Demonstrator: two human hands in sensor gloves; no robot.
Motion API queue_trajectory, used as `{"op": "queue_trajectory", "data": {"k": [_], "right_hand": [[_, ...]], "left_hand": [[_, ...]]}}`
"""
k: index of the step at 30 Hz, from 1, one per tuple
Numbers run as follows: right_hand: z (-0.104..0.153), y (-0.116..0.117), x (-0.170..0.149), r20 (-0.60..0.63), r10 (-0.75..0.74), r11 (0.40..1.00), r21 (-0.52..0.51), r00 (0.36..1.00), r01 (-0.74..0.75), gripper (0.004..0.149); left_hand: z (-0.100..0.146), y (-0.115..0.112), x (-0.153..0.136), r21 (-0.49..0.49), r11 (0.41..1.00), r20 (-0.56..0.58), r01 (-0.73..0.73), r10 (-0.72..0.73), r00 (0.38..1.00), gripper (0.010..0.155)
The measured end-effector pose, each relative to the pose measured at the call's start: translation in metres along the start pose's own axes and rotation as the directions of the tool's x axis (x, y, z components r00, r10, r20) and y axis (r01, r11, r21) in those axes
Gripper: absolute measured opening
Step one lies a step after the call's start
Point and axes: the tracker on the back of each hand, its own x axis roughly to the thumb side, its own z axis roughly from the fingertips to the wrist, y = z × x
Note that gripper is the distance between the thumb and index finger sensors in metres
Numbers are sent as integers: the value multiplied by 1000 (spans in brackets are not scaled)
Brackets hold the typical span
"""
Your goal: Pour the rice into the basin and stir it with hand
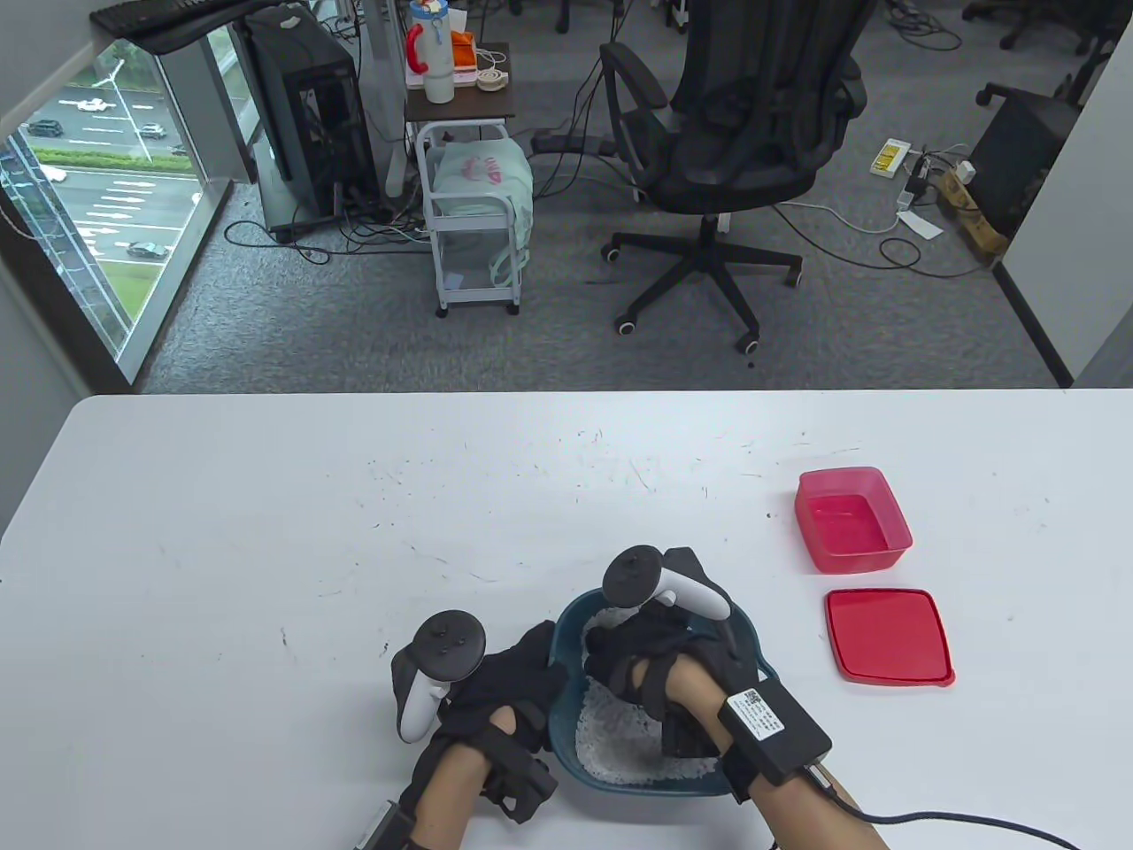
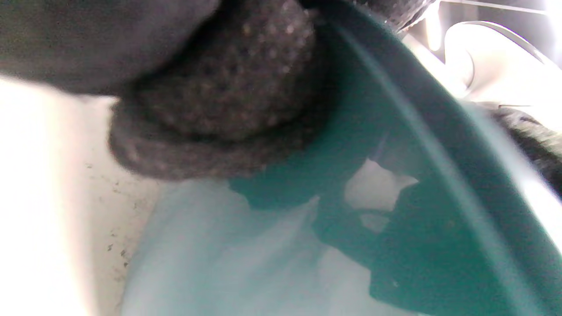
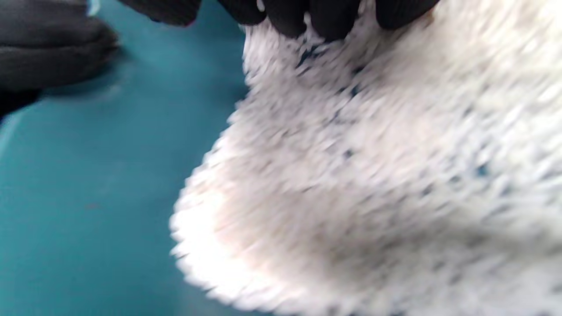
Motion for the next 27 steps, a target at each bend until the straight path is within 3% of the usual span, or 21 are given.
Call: {"op": "queue_trajectory", "data": {"k": [3, 8, 12, 15, 18, 22, 27], "right_hand": [[5, -5, -5, -145, 136, 988, -49, 980, -145, 63], [11, 3, -10, -300, 348, 937, 74, 888, -342, 64], [12, 19, -7, -300, 423, 906, 161, 855, -392, 64], [12, 29, -6, -257, 426, 897, 247, 868, -367, 63], [12, 39, -5, -169, 372, 899, 310, 913, -309, 63], [15, 40, 0, 13, 182, 926, 335, 983, -176, 64], [14, 42, 4, 194, -149, 899, 435, 970, 51, 66]], "left_hand": [[0, 0, 0, 4, 1000, 0, 5, -5, 1000, 67], [0, 0, 0, 15, 1000, -7, 6, -6, 1000, 67], [1, -1, 0, 21, 1000, -11, 5, -4, 1000, 67], [1, -1, 0, 27, 1000, -16, 5, -4, 1000, 66], [1, -1, 0, 30, 1000, -21, -2, 3, 1000, 66], [1, -2, 1, 36, 999, -23, 3, -2, 1000, 66], [2, -2, 1, 34, 999, -24, -2, 3, 1000, 66]]}}
